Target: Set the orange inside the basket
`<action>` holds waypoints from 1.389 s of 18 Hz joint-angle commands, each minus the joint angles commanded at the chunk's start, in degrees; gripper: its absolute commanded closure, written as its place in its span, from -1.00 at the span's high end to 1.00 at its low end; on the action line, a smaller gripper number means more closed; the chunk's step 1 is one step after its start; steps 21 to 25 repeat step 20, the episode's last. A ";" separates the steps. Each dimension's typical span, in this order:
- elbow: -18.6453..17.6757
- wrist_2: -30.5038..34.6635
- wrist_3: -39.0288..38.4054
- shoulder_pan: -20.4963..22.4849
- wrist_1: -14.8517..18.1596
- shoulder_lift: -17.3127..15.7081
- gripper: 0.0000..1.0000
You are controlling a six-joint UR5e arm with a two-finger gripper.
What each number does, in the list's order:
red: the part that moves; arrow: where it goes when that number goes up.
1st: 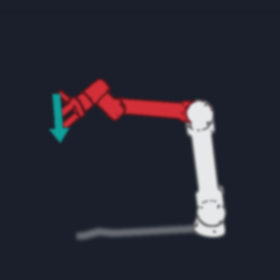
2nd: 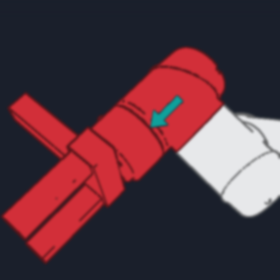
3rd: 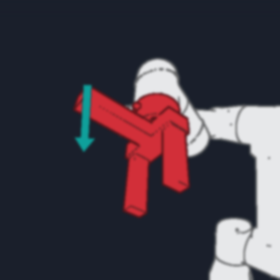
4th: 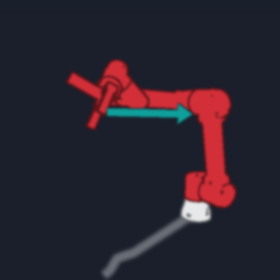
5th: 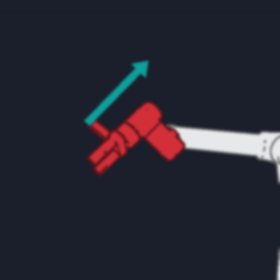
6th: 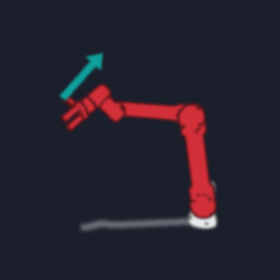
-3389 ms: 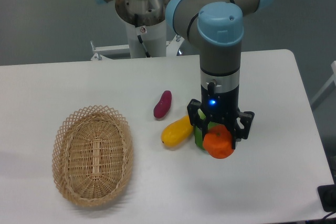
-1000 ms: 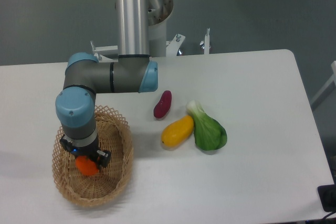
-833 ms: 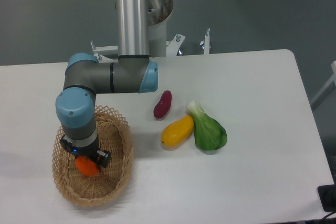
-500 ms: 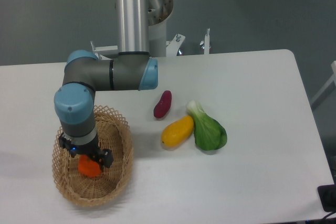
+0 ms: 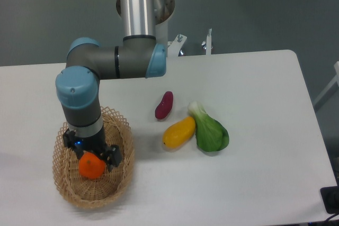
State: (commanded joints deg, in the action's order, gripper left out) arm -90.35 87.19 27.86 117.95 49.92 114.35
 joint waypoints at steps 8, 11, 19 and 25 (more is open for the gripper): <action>-0.35 -0.09 2.29 1.06 0.18 -1.05 1.00; -0.53 0.00 2.90 1.76 0.53 -1.41 1.00; -0.53 0.00 3.61 2.11 0.44 -1.41 1.00; -0.53 0.00 3.61 2.11 0.44 -1.41 1.00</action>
